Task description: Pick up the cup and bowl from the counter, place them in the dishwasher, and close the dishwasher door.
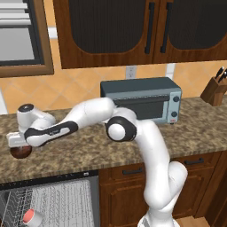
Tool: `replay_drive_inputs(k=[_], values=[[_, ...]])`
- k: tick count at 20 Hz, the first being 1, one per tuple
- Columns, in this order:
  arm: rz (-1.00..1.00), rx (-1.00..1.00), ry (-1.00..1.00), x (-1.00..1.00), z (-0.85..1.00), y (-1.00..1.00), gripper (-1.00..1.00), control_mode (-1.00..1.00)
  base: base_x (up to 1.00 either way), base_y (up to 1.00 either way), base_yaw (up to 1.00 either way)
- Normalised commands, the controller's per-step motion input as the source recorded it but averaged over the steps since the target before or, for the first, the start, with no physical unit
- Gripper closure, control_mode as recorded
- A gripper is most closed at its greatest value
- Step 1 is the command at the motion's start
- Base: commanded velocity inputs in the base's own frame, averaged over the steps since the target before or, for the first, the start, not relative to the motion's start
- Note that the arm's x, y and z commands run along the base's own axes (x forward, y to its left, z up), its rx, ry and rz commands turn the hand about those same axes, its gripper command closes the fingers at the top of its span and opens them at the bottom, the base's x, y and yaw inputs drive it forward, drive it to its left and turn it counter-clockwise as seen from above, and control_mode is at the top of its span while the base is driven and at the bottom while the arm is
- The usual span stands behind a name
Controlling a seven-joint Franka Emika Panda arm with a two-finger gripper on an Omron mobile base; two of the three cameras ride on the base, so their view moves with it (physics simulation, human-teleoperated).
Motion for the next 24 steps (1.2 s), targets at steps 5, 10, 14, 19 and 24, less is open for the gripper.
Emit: replay_drive_inputs(k=[5, 10, 14, 19, 24], values=[[-0.01, 0.0, 0.0, 0.34, -0.01, 0.18, -1.0, -1.0, 0.0, 0.0, 0.0], [0.0, 0.0, 0.0, 0.09, -0.09, 0.32, -1.0, -1.0, 0.0, 0.0, 0.0], [0.0, 0.0, 0.0, -0.01, -0.19, 0.03, -1.0, -1.0, 0.0, 0.0, 0.0], [0.0, 0.0, 0.0, 0.0, -0.35, -0.03, -1.0, -1.0, 0.0, 0.0, 0.0], [0.0, 0.0, 0.0, 0.0, -0.52, -0.05, -1.0, -1.0, 0.0, 0.0, 0.0]])
